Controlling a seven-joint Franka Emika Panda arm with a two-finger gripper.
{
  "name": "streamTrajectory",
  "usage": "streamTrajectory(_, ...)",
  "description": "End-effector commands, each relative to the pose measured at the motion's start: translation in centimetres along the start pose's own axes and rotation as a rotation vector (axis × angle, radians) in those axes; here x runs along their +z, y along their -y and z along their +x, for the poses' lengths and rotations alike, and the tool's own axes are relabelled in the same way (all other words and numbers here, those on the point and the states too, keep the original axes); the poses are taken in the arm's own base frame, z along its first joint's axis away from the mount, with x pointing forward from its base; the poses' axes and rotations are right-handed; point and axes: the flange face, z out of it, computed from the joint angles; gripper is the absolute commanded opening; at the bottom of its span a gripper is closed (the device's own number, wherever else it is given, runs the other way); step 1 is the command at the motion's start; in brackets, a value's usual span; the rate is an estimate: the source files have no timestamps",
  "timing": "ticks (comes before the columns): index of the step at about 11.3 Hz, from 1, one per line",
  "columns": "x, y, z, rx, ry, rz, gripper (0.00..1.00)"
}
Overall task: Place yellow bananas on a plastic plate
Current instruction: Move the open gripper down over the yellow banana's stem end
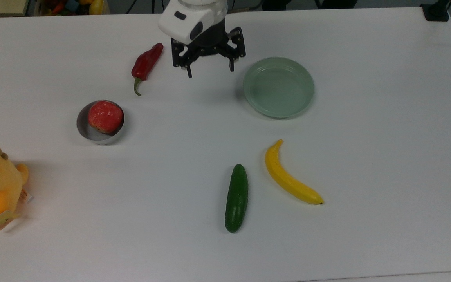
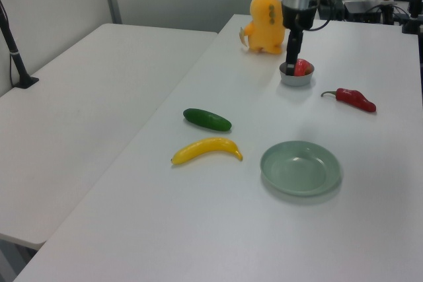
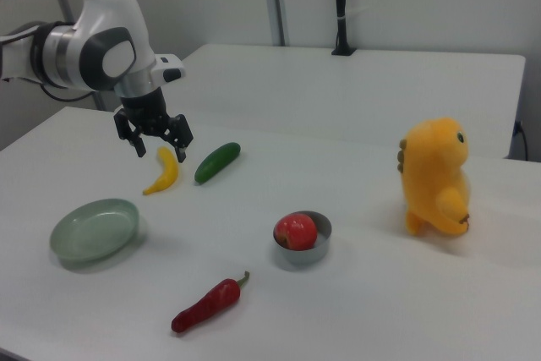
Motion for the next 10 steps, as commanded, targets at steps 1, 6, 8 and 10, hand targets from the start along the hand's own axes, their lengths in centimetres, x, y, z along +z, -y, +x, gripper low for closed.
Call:
streamTrajectory(1, 3.4, 1.6, 2.7, -0.025, -0.108, 0.006, 1.00)
streamTrajectory(6, 6.8, 5.3, 7.3, 0.032, -0.214, 0.014, 1.00)
streamTrajectory(8, 9.2, 7.9, 8.2, 0.013, -0.196, 0.013, 1.00)
streamTrajectory(10, 10.8, 8.9, 9.8, -0.005, -0.244, 0.007, 1.00)
